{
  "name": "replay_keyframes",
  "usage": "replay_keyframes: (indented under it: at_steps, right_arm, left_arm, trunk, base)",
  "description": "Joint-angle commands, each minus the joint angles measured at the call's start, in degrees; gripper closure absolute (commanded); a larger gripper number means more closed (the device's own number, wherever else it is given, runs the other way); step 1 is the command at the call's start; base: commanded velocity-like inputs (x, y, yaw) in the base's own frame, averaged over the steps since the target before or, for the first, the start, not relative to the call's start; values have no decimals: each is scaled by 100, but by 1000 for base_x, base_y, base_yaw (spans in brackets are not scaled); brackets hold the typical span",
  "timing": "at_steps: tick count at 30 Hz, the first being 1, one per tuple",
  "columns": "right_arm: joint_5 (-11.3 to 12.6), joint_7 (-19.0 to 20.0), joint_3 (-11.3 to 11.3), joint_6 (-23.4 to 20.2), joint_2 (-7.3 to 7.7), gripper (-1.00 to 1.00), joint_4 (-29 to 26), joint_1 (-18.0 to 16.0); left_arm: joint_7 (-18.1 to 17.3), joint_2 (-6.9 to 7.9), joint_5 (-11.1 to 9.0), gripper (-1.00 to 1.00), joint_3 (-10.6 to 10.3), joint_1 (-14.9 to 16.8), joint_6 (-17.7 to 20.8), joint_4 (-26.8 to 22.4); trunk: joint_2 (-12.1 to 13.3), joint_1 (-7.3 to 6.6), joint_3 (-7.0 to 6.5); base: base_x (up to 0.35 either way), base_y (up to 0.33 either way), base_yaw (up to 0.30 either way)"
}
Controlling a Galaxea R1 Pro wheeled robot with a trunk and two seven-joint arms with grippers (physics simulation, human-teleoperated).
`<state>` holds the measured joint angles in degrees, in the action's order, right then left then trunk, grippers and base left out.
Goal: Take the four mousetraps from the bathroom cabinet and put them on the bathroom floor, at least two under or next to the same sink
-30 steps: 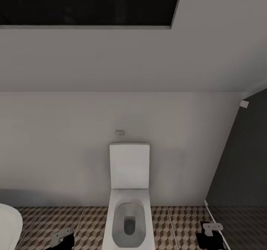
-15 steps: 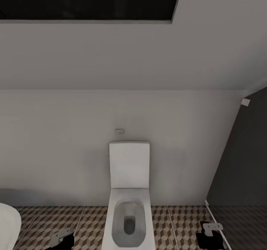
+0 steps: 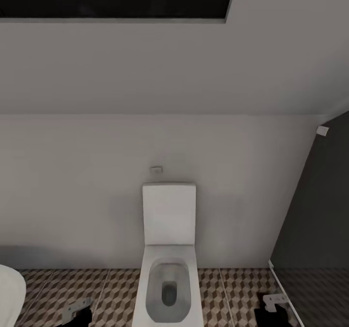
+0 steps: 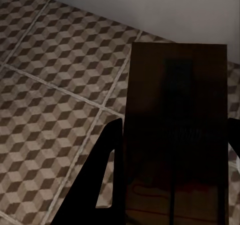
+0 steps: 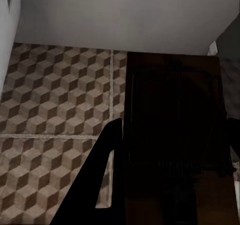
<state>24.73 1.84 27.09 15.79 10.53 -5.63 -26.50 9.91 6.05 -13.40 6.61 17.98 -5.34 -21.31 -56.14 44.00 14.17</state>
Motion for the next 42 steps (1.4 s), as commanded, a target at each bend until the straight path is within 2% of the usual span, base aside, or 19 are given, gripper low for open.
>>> replay_keyframes:
  at_steps: [1, 12, 19, 42]
  right_arm:
    - [65, 93, 33, 21, 2, 100, 15, -5]
    - [54, 128, 42, 21, -7, 100, 35, -5]
    - [51, 160, 42, 12, -28, 100, 36, -5]
    - [49, 112, 42, 13, -33, 100, 36, -5]
  left_arm:
    - [27, -2, -49, 100, -12, 4, -19, 3]
    - [29, -43, -24, 100, -12, 2, -54, 3]
    - [29, -51, -17, 100, -8, 2, -310, 4]
    - [29, -52, -22, 100, -11, 3, -319, 4]
  trunk:
    - [-47, 23, 26]
    - [-488, 265, 223]
    - [-769, 418, 349]
    - [-1691, 924, 762]
  base:
    - [0, 0, 0]
    - [0, 0, 0]
    - [0, 0, 0]
    - [0, 0, 0]
